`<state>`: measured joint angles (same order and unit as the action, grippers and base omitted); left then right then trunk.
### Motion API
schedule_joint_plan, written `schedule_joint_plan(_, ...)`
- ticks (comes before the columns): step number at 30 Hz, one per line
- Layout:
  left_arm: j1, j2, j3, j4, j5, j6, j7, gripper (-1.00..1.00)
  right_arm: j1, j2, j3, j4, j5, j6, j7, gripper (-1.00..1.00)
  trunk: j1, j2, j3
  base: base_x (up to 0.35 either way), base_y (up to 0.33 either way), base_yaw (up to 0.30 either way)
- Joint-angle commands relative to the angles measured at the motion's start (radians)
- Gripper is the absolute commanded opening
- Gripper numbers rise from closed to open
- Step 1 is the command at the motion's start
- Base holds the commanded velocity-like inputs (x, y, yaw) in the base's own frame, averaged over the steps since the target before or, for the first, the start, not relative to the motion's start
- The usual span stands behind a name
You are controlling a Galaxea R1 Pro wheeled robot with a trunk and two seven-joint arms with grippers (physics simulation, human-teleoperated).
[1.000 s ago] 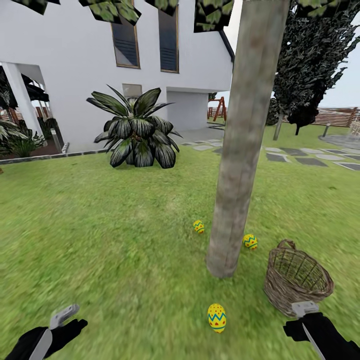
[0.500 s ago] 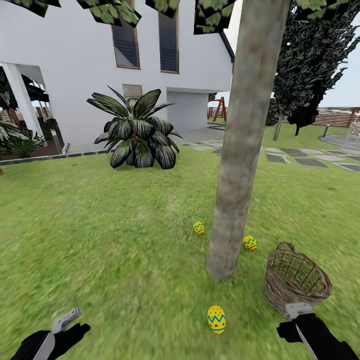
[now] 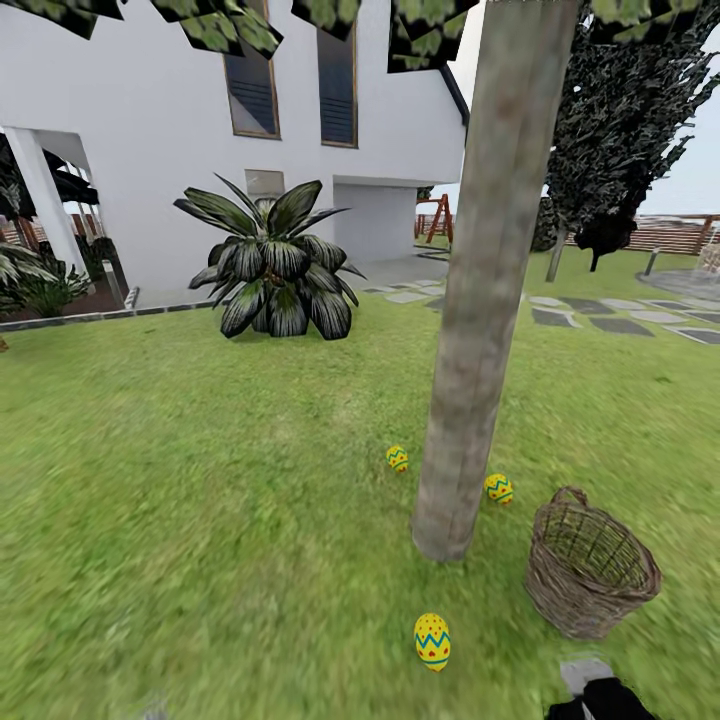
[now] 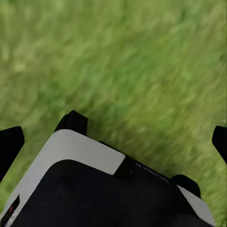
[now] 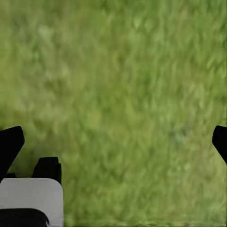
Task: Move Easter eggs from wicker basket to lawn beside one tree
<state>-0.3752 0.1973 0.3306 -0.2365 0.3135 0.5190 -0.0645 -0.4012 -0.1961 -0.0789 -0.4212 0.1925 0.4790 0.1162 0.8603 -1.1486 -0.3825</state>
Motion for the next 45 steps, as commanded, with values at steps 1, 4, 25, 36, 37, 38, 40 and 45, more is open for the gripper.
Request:
schedule_joint_plan(1, -0.001, -0.001, 0.006, 0.019, -0.001, 0.004, -0.003, 1.0, -0.001, 0.004, -0.007, 0.024, 0.011, -0.001, 0.008, 1.0, -0.004, 0.007, 0.002, 0.0, 0.0, 0.0)
schedule_joint_plan(4, -0.001, -0.004, 0.006, 0.077, -0.008, -0.018, -0.003, 1.0, -0.001, 0.014, -0.006, 0.108, 0.013, -0.04, 0.001, 1.0, -0.015, 0.028, 0.012, 0.0, 0.0, 0.0)
schedule_joint_plan(25, 0.02, -0.07, 0.007, 0.292, -0.175, -0.165, -0.003, 1.0, 0.025, 0.079, -0.004, 0.515, 0.013, -0.373, -0.187, 1.0, -0.096, 0.175, 0.077, 0.0, 0.0, 0.0)
schedule_joint_plan(36, 0.1, -0.106, 0.007, 0.293, -0.173, -0.217, -0.001, 1.0, 0.076, 0.106, -0.004, 0.519, 0.013, -0.377, -0.222, 1.0, -0.138, 0.252, 0.112, 0.0, 0.0, 0.0)
schedule_joint_plan(37, 0.101, -0.107, 0.007, 0.294, -0.174, -0.217, -0.001, 1.0, 0.078, 0.108, -0.004, 0.519, 0.013, -0.376, -0.223, 1.0, -0.142, 0.259, 0.115, 0.0, 0.0, 0.0)
schedule_joint_plan(38, 0.105, -0.109, 0.007, 0.294, -0.174, -0.216, -0.001, 1.0, 0.083, 0.111, -0.004, 0.519, 0.013, -0.375, -0.226, 1.0, -0.146, 0.266, 0.118, 0.0, 0.0, 0.0)
schedule_joint_plan(40, 0.122, -0.116, 0.007, 0.295, -0.174, -0.217, -0.001, 1.0, 0.098, 0.129, -0.004, 0.519, 0.013, -0.375, -0.263, 1.0, -0.153, 0.28, 0.124, 0.0, 0.0, 0.0)
schedule_joint_plan(45, 0.153, -0.137, 0.007, 0.295, -0.174, -0.22, 0.002, 1.0, 0.129, 0.152, -0.004, 0.519, 0.012, -0.376, -0.385, 1.0, -0.173, 0.315, 0.14, 0.0, 0.0, 0.0)
